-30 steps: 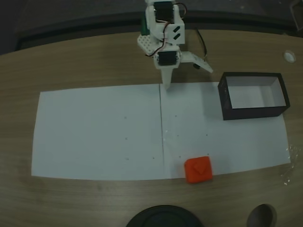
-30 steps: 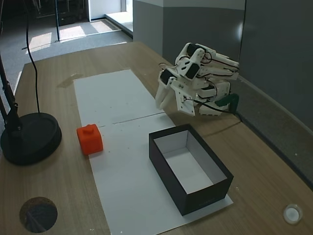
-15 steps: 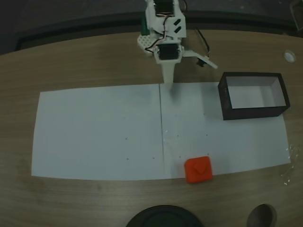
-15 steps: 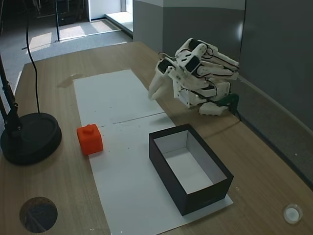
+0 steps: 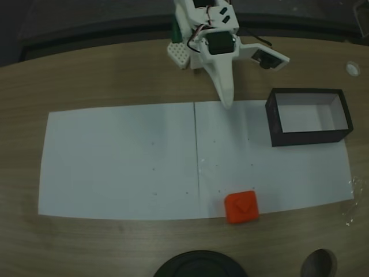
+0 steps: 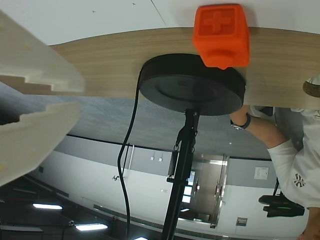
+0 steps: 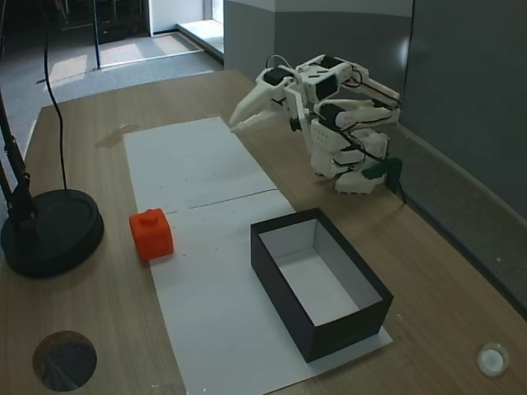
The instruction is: Grab a orange square and put it in the box.
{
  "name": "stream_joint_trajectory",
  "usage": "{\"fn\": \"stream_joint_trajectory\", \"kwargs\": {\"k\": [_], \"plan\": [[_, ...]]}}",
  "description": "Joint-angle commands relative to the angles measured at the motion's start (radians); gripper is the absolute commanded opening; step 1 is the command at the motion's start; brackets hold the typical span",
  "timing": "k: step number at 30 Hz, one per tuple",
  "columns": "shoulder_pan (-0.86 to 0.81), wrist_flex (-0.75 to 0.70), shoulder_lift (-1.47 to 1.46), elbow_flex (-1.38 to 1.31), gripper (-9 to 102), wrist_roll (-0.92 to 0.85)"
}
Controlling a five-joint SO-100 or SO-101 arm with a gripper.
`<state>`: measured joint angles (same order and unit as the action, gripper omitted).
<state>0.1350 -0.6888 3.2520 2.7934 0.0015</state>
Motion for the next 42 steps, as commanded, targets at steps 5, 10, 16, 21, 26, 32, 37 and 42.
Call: {"fn": "stream_joint_trajectory", "kwargs": {"k": [5, 10, 16, 21, 26, 32, 37, 42], "plan": [[0.055, 0.046, -0.495, -0.347, 0, 0.06], [0.063, 0.043, -0.894, -0.589, 19, 0.064], [0.12, -0.166, -1.312, -0.968, 27, 0.064], [0.092, -0.295, -1.6, -1.256, 27, 0.071], [0.066, -0.39, -1.825, -1.48, 27, 0.063], [0.048, -0.495, -2.049, -1.732, 29, 0.063], [0.044, -0.588, -2.192, -1.922, 34, 0.041], [0.038, -0.626, -2.307, -2.043, 34, 0.037]]}}
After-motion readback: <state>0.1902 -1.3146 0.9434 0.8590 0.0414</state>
